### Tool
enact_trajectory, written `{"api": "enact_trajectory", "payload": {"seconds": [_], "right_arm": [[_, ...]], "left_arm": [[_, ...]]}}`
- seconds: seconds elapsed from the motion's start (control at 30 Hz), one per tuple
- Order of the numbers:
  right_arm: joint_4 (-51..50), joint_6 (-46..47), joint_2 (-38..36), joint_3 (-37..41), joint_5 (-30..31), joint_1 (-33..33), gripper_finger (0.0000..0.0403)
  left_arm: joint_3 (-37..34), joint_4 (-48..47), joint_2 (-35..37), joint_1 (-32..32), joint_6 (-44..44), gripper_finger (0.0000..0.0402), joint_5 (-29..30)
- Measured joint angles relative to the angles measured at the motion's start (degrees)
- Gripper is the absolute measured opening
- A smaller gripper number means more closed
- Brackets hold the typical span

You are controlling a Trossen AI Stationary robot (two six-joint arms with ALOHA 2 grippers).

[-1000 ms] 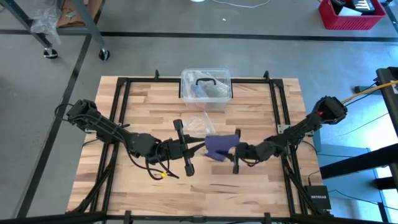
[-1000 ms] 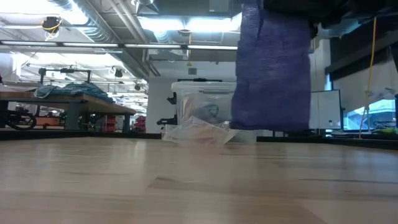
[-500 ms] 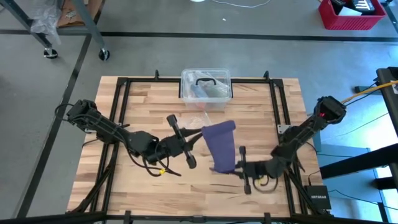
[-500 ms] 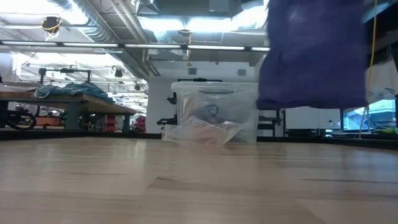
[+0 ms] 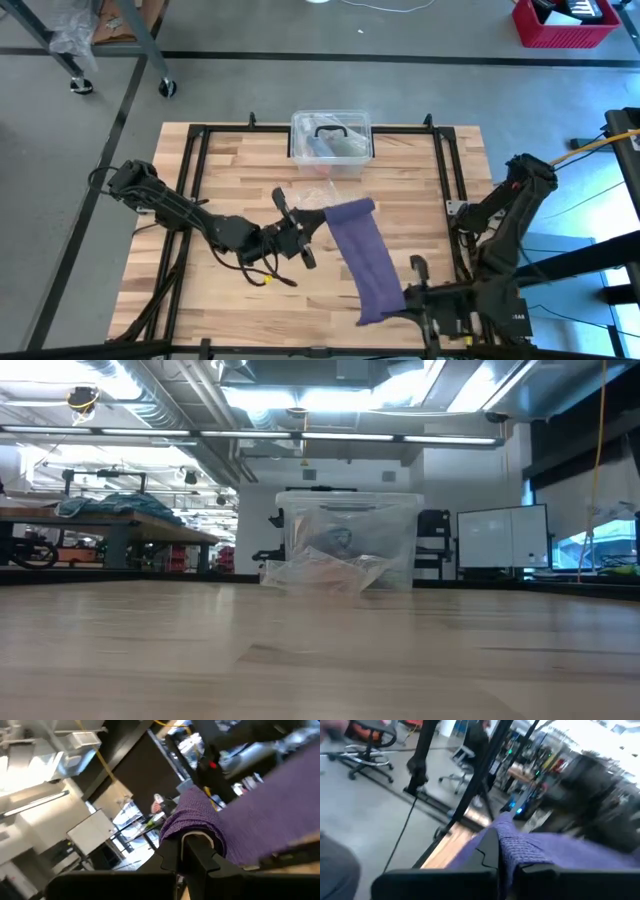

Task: Roll bandage
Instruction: Roll the blue bandage

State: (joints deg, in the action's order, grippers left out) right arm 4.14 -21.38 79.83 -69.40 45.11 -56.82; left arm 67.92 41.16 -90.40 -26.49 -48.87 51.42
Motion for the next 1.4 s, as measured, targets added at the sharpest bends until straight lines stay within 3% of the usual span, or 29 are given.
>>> {"api": "enact_trajectory", "payload": {"seconds": [0.2, 0.43, 0.63, 0.9, 1.0, 1.1, 1.27, 1.4], "right_arm": [[-1.8, -7.7, 0.0, -9.9, 0.9, 2.2, 0.0002], [-10.1, -8.9, -0.1, -19.6, 1.5, 11.3, 0.0002], [-21.8, -5.2, -0.3, -25.1, 0.2, 22.0, 0.0002], [-31.0, 4.5, 0.1, -25.4, -4.3, 37.0, 0.0008], [-38.1, 12.1, 1.3, -25.4, -7.3, 42.4, 0.0038], [-44.8, 19.3, 3.1, -25.2, -13.1, 47.6, 0.0093], [-48.6, 26.6, 6.4, -20.9, -22.6, 53.6, 0.0187], [-50.7, 31.1, 8.5, -18.4, -28.5, 56.6, 0.0238]], "left_arm": [[-1.8, -3.5, -2.1, -0.2, 5.6, 0.0002, -3.9], [-1.8, -4.2, -5.9, -1.1, 8.5, 0.0002, -6.7], [-1.8, -5.8, -5.9, -3.8, 10.5, 0.0002, -8.8], [-1.8, -4.1, -5.9, -5.0, 12.6, 0.0002, -11.0], [-1.8, -4.6, -5.9, -4.2, 17.1, 0.0002, -11.0], [-1.8, -6.2, -5.9, -2.9, 22.4, 0.0002, -11.1], [-1.9, -11.3, -6.0, -1.0, 31.5, 0.0006, -11.4], [-1.9, -16.4, -6.0, 0.9, 38.8, 0.0007, -11.7]]}}
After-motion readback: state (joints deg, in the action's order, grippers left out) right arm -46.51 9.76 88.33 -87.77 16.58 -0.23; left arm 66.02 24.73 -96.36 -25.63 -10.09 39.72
